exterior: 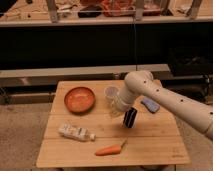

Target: Knock the eraser over

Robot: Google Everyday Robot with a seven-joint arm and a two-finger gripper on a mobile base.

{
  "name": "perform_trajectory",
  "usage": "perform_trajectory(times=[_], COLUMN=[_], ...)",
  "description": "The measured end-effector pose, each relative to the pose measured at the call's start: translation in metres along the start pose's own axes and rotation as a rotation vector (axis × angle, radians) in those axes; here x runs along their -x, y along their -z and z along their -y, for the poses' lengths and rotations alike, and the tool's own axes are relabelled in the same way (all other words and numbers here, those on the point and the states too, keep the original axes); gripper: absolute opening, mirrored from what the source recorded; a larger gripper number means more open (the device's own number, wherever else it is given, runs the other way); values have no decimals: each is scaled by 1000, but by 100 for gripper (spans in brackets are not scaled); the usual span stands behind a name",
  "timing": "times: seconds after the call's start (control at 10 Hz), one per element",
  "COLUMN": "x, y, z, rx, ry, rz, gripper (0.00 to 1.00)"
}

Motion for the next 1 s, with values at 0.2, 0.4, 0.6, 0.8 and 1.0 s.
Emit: perform_trajectory(times=[0.2, 0.4, 0.6, 0.8, 1.0], x=[0, 1, 2, 3, 3], y=[0, 1, 1, 2, 2], z=[1, 2, 3, 4, 4], rx=[0, 0, -1, -2, -3], ry=[-1, -1, -2, -2, -2], rz=[3, 7, 11, 15, 18], gripper=[0, 0, 0, 0, 0])
